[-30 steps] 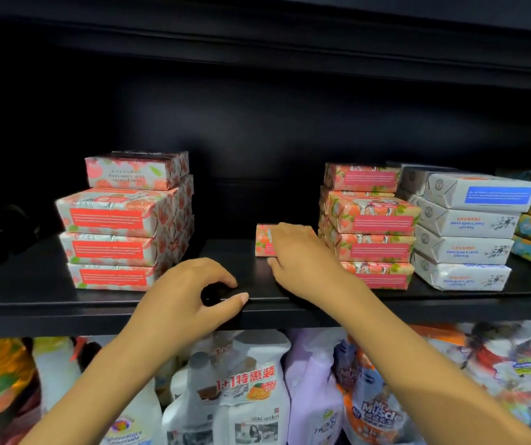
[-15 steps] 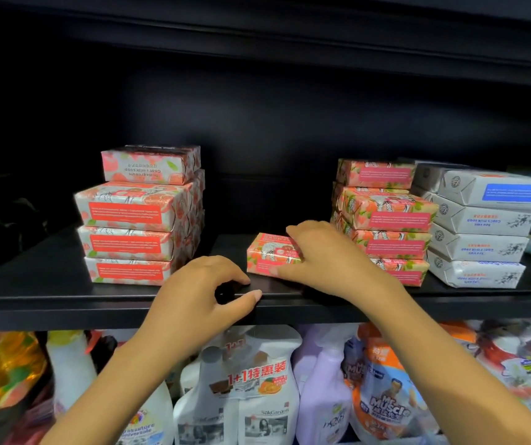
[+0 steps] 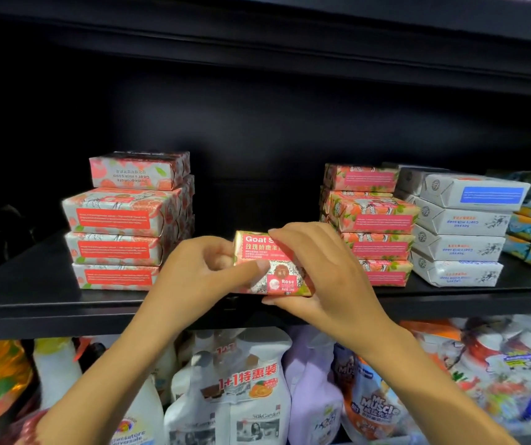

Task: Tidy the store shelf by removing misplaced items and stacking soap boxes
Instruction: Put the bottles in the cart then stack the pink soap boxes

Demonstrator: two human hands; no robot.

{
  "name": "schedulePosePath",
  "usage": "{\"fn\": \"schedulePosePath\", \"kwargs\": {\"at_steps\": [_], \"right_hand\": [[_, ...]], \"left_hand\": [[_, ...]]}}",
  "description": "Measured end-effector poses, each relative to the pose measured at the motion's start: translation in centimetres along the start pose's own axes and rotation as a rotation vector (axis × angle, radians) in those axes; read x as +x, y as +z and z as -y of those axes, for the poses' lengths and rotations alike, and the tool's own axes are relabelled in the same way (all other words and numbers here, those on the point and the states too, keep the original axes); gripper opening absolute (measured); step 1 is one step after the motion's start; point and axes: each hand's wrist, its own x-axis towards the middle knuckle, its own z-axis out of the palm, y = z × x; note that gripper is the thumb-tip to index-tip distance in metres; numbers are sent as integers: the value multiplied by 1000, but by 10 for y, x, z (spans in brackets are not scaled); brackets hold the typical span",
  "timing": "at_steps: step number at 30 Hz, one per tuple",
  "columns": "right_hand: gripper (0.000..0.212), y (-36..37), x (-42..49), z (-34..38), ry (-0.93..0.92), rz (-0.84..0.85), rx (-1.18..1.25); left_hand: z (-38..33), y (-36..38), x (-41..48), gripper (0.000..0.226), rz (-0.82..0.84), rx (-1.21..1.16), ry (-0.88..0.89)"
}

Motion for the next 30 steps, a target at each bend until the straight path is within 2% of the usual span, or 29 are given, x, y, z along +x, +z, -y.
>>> {"fn": "schedulePosePath", "kwargs": {"at_steps": [2,4,6,7,10,13,17,20,23,27,28,30], "right_hand": [[75,-4,-2,-1,26,22,8],[85,-12,-5,-2,140,59,124],[80,-23,-6,-1,284,73,305],[70,-27,-5,-2,314,76,361],[43,-33,-4,-3,278,67,353],[38,-30,-6,-1,232,-60,310],[29,-24,-10,1,103,-207,169],[25,-22,-12,1,52,-247,136],[39,-19,-14,-3,87,-143,133],[83,-29,-13,-5,348,173,300],[85,-33,-12,-3,422,242,384],[72,-37,-9,-3,487,308,548]], "left_hand": [[-5,2,-3,42,0,-82,18],[-9,3,-7,38,6,-130,55],[-11,4,-12,38,0,-164,99],[-12,4,-14,40,-6,-168,119],[-9,8,-15,43,-6,-190,193],[-4,12,-12,50,-7,-221,258],[-7,13,-6,70,31,-263,153],[-9,14,-3,63,96,-247,139],[-7,16,-4,64,73,-234,194],[-5,15,-8,66,38,-180,271],[-4,14,-9,66,42,-162,291],[-2,14,-11,66,55,-112,315]]}}
